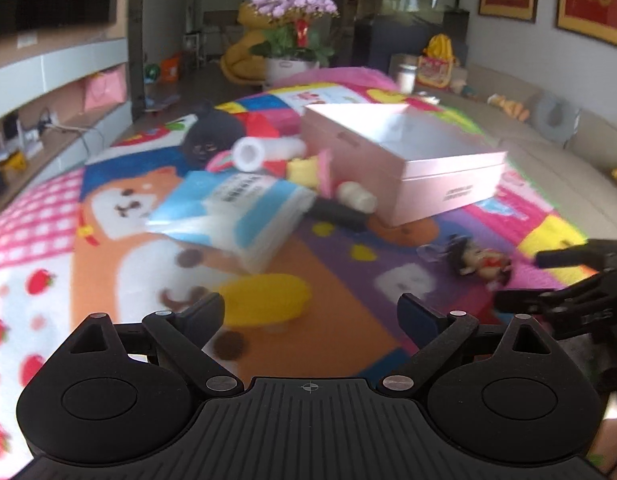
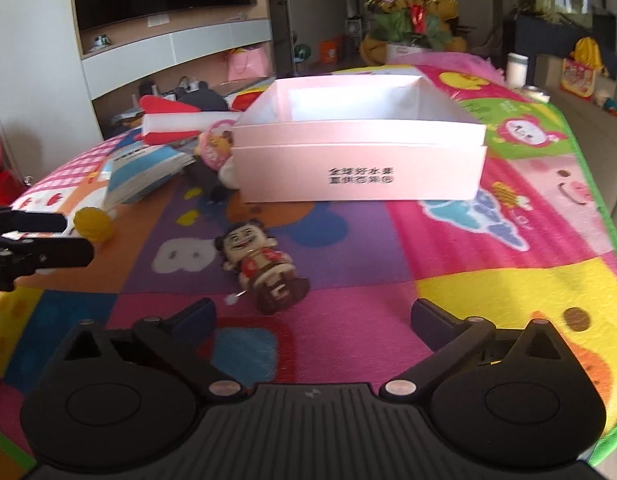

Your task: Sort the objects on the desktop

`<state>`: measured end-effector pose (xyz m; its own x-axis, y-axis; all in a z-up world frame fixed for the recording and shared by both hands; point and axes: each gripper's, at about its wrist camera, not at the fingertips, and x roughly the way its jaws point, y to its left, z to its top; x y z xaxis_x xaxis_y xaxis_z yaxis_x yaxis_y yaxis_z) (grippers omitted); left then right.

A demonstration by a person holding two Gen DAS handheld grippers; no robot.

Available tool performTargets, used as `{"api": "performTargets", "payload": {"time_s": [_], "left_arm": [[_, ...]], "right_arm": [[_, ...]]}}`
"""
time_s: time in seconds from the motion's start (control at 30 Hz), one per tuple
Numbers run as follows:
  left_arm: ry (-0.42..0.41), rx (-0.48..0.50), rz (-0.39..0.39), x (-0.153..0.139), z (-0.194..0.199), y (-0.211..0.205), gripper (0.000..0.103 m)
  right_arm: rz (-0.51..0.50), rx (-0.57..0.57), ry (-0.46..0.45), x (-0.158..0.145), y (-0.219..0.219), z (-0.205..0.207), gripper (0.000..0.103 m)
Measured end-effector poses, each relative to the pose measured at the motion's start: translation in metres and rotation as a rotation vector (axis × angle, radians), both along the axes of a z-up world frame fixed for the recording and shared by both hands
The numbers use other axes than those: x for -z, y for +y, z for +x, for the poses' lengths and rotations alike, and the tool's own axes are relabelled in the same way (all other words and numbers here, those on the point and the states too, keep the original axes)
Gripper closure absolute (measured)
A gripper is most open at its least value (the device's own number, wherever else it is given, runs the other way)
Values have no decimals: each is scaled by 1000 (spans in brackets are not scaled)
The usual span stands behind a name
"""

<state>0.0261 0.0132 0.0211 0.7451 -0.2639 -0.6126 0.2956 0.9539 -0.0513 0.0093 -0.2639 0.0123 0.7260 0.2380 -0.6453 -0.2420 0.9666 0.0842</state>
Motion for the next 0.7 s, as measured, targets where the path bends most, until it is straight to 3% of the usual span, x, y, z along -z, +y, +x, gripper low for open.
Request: {"api": "performTargets", "payload": {"time_s": [0.07,0.2,0.27,0.43,0.7], "left_arm": [[20,-47,22,3,11,7,6],[85,-117,-39,6,20,12,6],[99,-161,-33,8,17,3,6],[105,-349,-25,10,8,-11,6],[82,-278,-59,11,-3,-16,6]], "right_arm": [[-15,-1,1,0,3,-2,0],[-28,-3,3,1,6,-3,0],[-30,-1,8,1,6,-2,0],[-65,-8,9,2,11,-1,0],[-70,-1,-5,3,13,-3,0]]}}
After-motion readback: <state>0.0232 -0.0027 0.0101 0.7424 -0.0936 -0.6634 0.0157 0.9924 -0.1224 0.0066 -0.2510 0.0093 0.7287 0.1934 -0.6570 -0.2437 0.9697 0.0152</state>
